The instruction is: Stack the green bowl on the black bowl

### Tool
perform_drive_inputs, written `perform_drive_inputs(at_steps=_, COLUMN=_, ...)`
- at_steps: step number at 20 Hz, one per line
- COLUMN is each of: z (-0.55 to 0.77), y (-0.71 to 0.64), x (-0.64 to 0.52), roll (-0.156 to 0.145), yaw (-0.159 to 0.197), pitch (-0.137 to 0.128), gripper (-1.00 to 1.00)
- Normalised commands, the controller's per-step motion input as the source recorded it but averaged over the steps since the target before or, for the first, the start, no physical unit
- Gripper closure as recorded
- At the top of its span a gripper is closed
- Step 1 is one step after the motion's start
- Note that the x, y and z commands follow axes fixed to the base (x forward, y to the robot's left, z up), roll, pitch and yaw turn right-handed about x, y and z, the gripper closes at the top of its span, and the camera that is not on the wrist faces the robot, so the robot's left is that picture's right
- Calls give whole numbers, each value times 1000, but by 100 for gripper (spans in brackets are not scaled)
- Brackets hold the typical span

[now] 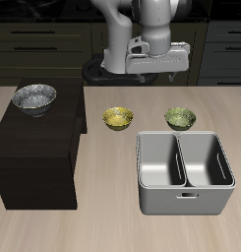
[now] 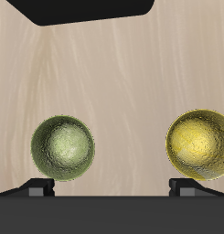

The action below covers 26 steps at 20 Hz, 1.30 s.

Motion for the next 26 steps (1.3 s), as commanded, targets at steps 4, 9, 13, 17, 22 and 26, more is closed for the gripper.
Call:
perform_drive_inputs(at_steps=4, z=-446, y=63, x=102, roll=-16, yaw=-21, pitch=3, gripper=-100)
perform_drive_inputs(at_steps=9, z=-393, y=88, x=108, roll=4, yaw=-3, pitch=42, gripper=-100)
perform_drive_inputs(at_steps=13, z=-259, y=179, x=-43, roll=-25, yaw=0, pitch=-19, gripper=-100)
perform_drive_inputs(at_steps=17, z=-252, y=174, x=-23, roll=32, yaw=33, pitch=13, gripper=-100)
perform_drive_inputs(at_steps=22, z=-268, y=90, x=42, roll=-27, yaw=79, pitch=-50, gripper=-100)
perform_drive_inputs(at_steps=26, z=-120, y=34, x=2, roll=-23, yaw=24, pitch=-50, gripper=-100)
